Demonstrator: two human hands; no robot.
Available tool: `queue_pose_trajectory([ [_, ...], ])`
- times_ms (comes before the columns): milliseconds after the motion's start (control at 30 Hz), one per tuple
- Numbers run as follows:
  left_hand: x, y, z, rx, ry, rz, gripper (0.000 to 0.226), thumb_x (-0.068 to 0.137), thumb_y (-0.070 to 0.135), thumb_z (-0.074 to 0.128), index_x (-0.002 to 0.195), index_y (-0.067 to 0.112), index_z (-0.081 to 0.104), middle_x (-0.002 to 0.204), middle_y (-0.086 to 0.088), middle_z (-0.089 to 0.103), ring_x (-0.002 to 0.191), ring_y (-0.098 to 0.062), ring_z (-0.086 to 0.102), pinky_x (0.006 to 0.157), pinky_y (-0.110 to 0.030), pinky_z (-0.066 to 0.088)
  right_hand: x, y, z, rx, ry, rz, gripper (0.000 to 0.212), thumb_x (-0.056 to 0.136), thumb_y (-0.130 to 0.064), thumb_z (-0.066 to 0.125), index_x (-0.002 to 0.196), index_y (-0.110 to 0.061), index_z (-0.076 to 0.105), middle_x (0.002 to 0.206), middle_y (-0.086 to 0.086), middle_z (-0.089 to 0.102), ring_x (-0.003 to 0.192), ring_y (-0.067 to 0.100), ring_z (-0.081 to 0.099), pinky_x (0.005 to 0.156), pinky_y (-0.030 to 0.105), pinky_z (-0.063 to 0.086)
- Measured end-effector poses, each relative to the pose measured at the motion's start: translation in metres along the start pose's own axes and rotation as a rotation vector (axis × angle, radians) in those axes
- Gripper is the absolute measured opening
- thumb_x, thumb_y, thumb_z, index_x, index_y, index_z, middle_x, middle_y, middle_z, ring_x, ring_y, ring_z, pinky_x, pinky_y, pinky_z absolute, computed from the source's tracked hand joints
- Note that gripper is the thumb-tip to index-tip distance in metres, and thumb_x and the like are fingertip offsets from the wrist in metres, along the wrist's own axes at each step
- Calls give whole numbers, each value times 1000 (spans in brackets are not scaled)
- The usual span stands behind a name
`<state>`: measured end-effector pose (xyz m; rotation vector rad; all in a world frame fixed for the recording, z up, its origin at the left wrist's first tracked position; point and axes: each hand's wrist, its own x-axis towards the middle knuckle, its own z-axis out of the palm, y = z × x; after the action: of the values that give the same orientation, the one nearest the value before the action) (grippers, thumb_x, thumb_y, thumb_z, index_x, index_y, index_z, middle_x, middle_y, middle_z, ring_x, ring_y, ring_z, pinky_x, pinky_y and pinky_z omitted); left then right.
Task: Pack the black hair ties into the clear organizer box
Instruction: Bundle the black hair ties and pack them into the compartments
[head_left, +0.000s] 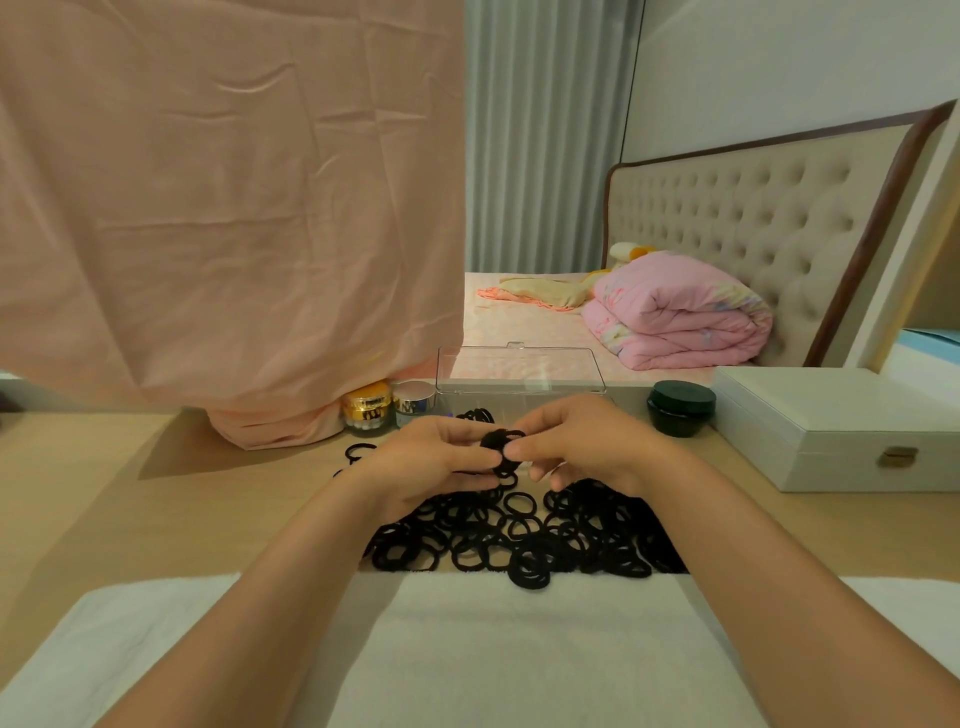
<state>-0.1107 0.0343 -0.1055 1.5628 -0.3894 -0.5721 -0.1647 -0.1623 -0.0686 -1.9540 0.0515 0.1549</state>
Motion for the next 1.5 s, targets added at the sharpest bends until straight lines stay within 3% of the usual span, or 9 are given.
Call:
queue_pose_trajectory([
  [233,-7,10,0,25,-12,51,32,89,0,68,115,17,75,115,-5,75,112,-21,70,100,-36,53,-2,3,1,114,-87,-1,34,89,-30,77,119,-15,72,110,8,76,95,21,76,66,28,60],
  [467,-3,26,-10,204,136,174,51,84,18,80,131,26,62,104,-1,75,97,-16,74,91,-36,60,15,-3,7,269,17,21,35,90,-19,75,119,0,69,104,18,77,84,21,77,67,28,63],
  [700,30,27,-36,837,353,270,31,97,38,57,127,37,65,130,7,59,122,-11,49,104,-35,43,54,-39,-11,174,254,3,35,90,-12,76,116,6,63,95,25,74,68,24,73,54,28,61],
  [800,42,17,-33,1097,253,233,32,97,47,52,127,44,65,141,6,47,136,-17,28,115,-42,27,71,-44,-13,81,301,10,34,90,-14,77,116,3,63,100,23,73,65,24,72,51,30,61],
  [967,51,12,-31,1150,241,306,32,100,41,48,128,42,64,147,5,44,138,-17,27,114,-41,25,94,-40,-6,-169,353,45,24,88,-21,79,102,-3,71,95,14,76,58,20,71,43,25,49],
  [1100,51,13,-43,824,397,279,35,95,15,49,122,29,65,129,1,62,109,-16,56,92,-29,46,107,-37,6,-471,399,57,28,87,-30,75,93,-2,77,77,12,77,67,27,74,48,26,46],
  [1200,52,10,-49,790,432,276,29,95,12,51,117,26,64,118,1,65,93,-12,57,83,-27,48,119,-33,15,-759,376,99,35,83,-41,76,85,-6,74,70,7,69,68,24,65,59,28,48],
  [1333,52,6,-47,847,355,312,34,96,22,54,128,32,62,122,6,60,116,-16,55,98,-34,48,129,-33,25,-1060,339,116,35,86,-49,71,80,-16,60,79,0,61,77,23,61,61,28,43],
  [1500,57,1,-42,957,256,315,42,95,35,53,137,40,56,140,2,53,135,-18,39,111,-40,38,137,-35,32,-1328,129,139,15,95,-22,57,82,-15,55,82,2,57,80,24,58,64,31,44],
])
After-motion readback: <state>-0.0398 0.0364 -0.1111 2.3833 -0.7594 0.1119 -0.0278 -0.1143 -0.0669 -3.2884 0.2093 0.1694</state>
